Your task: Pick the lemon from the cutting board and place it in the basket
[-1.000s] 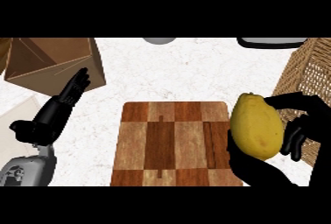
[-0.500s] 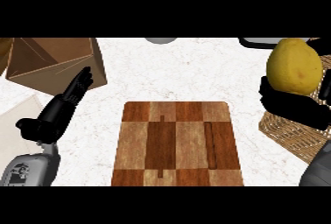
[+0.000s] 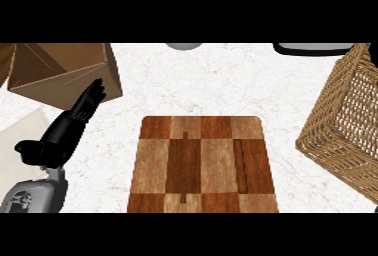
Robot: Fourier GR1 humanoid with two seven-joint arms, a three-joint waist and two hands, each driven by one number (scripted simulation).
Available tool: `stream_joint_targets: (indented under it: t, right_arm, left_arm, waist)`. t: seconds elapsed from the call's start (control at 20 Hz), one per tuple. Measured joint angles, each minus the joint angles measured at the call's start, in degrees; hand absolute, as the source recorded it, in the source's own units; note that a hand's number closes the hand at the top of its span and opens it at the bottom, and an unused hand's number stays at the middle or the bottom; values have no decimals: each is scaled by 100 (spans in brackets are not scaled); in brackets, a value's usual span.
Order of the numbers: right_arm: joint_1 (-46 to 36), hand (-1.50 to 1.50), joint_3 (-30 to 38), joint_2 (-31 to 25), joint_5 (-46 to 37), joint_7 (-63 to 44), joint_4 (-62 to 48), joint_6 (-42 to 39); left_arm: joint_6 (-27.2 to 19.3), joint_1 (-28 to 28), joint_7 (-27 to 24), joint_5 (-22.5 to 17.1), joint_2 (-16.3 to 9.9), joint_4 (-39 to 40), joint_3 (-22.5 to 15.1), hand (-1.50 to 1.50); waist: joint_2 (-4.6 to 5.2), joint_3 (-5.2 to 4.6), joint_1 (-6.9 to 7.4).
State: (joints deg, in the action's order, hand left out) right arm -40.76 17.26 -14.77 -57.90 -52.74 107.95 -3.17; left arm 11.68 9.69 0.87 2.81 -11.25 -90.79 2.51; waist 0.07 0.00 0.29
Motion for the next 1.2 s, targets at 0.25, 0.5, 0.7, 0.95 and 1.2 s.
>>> stream_joint_targets:
  t: [0.25,0.5,0.7,0.95,1.2]
  right_arm:
    - [-36,150,550,-497,355,351,-700,244]
    - [288,150,1008,-859,901,923,-1256,410]
    - [646,150,1275,-1042,1231,1499,-1673,701]
    - [990,150,1449,-1187,1367,2337,-2284,1341]
    - [1074,150,1577,-1322,1464,3195,-3171,2112]
  left_arm:
    - [28,104,109,-11,-11,-18,48,0]
    - [145,-61,70,-59,-54,-97,106,0]
    - [107,0,35,0,-11,-16,124,0]
    - [92,-12,-39,100,62,35,56,0]
    - [93,5,67,107,106,-83,40,0]
  waist:
    - [-3,1,-11]
    - [-5,2,-14]
    - [-3,1,-23]
    - [-1,1,-17]
    - [4,3,1]
